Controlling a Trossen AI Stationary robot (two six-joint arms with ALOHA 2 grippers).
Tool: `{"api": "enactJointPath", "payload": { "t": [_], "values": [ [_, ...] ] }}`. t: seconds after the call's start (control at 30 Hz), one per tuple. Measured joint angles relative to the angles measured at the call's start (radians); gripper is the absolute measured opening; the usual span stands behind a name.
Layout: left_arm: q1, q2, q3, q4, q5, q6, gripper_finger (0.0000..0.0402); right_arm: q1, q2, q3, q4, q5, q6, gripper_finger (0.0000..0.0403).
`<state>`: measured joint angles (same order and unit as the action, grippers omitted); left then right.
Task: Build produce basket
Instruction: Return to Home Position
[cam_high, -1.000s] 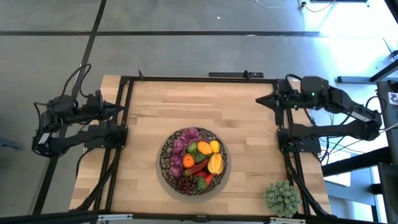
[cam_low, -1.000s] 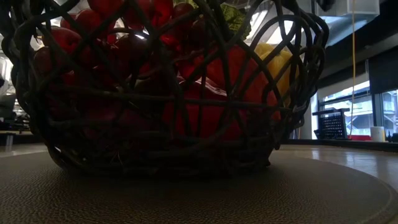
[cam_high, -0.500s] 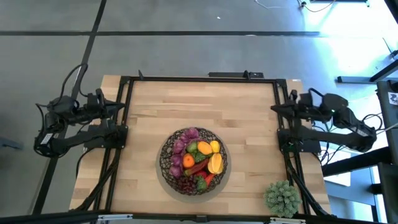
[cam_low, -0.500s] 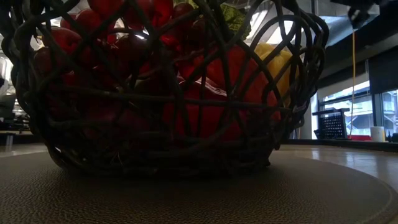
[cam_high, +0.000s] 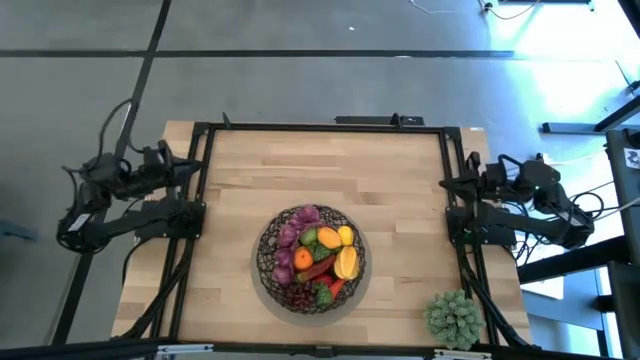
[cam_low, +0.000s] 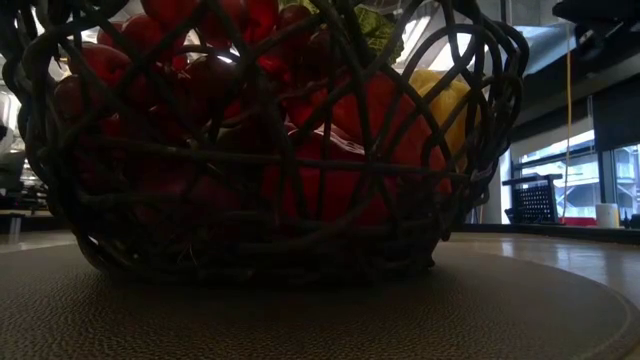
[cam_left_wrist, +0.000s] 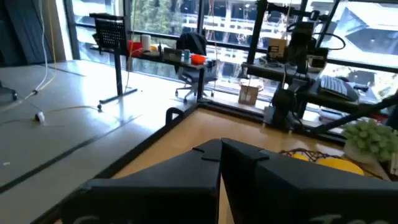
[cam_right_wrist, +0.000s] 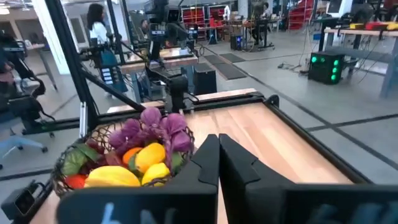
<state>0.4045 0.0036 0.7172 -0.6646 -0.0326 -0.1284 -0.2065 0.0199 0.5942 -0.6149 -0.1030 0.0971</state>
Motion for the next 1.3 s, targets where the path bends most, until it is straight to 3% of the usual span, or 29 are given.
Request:
{"api": "enactJointPath", "payload": {
  "t": [0.23,0.6,1.03,1.3],
  "values": [
    [0.000,0.000,-0.189,0.181,0.006,0.004,0.0000,0.000,-0.007,-0.088,0.164,-0.033,-0.013,0.0000],
    [0.000,0.001,-0.432,0.397,0.061,0.014,0.0000,0.000,-0.006,-0.386,0.577,-0.085,-0.005,0.0000],
    [0.000,0.000,-0.593,0.506,0.113,0.059,0.0000,0.000,-0.006,-0.585,0.754,-0.111,-0.051,0.0000],
    [0.000,0.000,-0.665,0.578,0.162,0.071,0.0000,0.000,-0.002,-0.588,0.723,-0.112,-0.104,0.0000]
  ]
}}
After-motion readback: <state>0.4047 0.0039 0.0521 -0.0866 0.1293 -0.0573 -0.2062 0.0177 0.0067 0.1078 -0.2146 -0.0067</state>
